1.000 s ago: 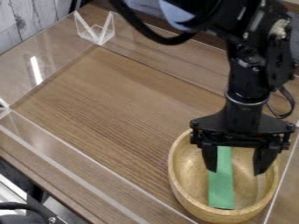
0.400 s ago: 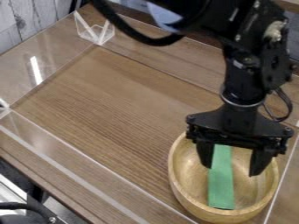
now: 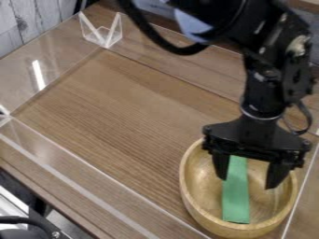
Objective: Move green object from inside the wooden bowl to the table next to it
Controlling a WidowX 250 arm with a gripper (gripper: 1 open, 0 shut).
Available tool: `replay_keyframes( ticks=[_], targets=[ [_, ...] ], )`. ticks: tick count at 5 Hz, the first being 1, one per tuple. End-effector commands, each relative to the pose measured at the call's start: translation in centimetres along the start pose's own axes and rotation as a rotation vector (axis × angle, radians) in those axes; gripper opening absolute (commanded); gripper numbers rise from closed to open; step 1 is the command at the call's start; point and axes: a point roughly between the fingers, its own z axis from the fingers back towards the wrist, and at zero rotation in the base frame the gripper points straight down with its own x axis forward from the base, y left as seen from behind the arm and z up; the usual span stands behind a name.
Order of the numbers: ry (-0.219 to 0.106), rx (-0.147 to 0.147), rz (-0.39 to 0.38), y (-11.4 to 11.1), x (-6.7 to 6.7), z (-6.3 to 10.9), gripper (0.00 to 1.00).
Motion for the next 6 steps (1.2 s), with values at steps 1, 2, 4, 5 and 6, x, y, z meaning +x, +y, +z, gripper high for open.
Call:
replay_keyframes(
  ticks=[1,2,4,5,6],
  targets=[
    [-0.060,-0.041,-0.024,0.7,0.6,1.9,1.00],
    [-0.065,-0.051,-0.030,0.8,0.3,1.8,1.00],
    [-0.082,-0.048,0.065,0.1,1.3,3.6,1.00],
    [-0.074,-0.056,0.040,-0.6,0.8,3.0,1.00],
    [-0.061,-0.057,0.020,-1.0,0.6,2.1,1.00]
  ],
)
